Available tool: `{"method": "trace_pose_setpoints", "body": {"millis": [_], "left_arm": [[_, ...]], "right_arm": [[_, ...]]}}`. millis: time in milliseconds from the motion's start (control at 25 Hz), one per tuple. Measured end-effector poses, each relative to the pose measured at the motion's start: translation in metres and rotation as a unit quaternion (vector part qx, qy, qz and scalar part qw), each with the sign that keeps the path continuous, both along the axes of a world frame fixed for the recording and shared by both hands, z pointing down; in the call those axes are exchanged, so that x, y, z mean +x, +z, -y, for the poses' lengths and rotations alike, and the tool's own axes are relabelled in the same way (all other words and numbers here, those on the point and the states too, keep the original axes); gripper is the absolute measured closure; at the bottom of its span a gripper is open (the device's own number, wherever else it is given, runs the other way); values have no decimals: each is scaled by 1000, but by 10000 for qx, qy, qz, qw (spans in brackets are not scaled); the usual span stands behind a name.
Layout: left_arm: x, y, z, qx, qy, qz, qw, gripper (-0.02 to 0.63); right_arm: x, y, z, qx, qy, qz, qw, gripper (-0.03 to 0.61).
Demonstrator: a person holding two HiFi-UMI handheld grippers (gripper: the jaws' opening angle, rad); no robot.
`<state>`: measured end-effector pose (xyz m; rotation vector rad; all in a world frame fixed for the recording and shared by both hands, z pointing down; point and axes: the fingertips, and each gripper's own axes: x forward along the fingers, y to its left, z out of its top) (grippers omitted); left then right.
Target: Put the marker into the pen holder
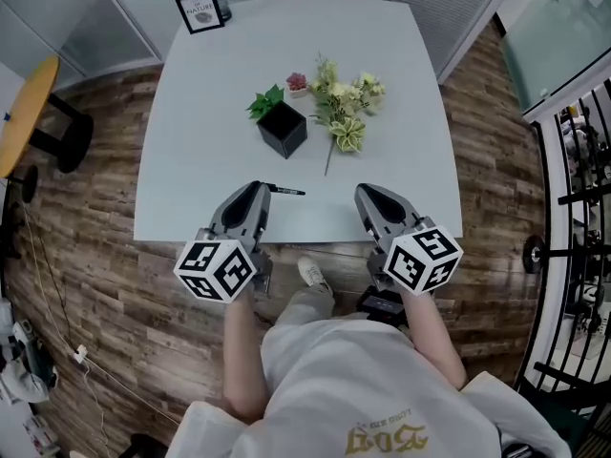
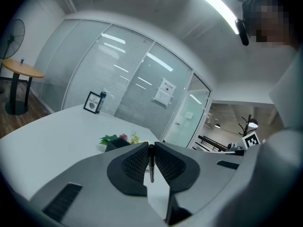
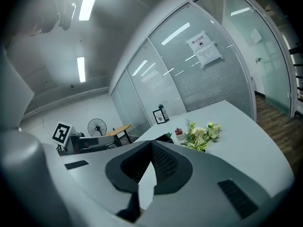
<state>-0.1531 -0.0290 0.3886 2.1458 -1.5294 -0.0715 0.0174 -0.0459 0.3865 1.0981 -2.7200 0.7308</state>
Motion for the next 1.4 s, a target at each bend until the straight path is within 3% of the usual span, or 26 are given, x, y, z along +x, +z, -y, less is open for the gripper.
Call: {"method": "trace_pose_setpoints", "body": {"millis": [280, 560, 920, 1400], "left_arm": [[-28, -1, 74, 8, 105, 5, 9999, 568], [-35, -7, 120, 88, 320, 89, 9994, 568], [-33, -8, 143, 76, 367, 147, 9992, 568], [-36, -12, 159, 146, 240, 367, 9989, 568]], "right_arm": [[-31, 1, 69, -17, 41, -38, 10000, 561], [-38, -3, 111, 38, 233, -30, 9997, 561], [-23, -9, 127, 59, 429, 43, 9991, 561], [-22, -7, 143, 89, 326, 101, 9994, 561]]}}
